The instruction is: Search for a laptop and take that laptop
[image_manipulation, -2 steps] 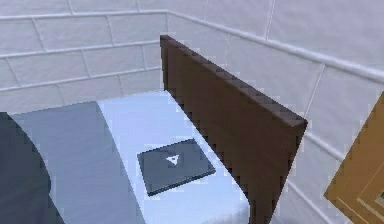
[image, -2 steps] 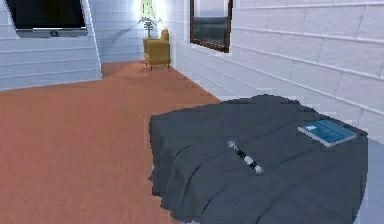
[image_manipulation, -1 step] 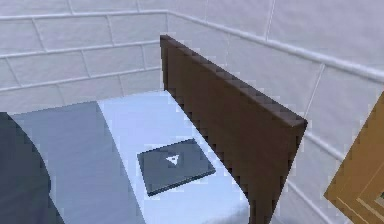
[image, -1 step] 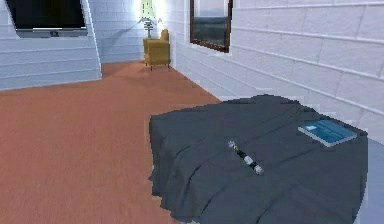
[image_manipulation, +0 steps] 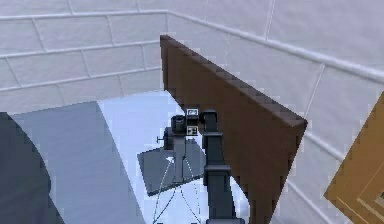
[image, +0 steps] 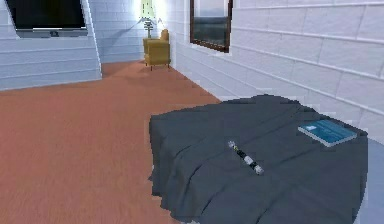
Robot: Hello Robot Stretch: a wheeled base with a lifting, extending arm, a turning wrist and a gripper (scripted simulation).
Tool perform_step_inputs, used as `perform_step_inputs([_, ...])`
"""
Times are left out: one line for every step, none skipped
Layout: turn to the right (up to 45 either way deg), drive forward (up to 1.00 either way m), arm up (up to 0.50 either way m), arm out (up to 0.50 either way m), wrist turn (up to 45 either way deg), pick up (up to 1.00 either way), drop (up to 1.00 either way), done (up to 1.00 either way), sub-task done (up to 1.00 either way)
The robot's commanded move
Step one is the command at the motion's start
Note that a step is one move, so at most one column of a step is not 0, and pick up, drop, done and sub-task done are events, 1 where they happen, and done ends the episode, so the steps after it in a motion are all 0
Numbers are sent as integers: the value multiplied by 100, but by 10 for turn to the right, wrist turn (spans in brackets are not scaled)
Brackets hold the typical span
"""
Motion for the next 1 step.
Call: perform_step_inputs([0,0,0,0,450,0,0,0,0])
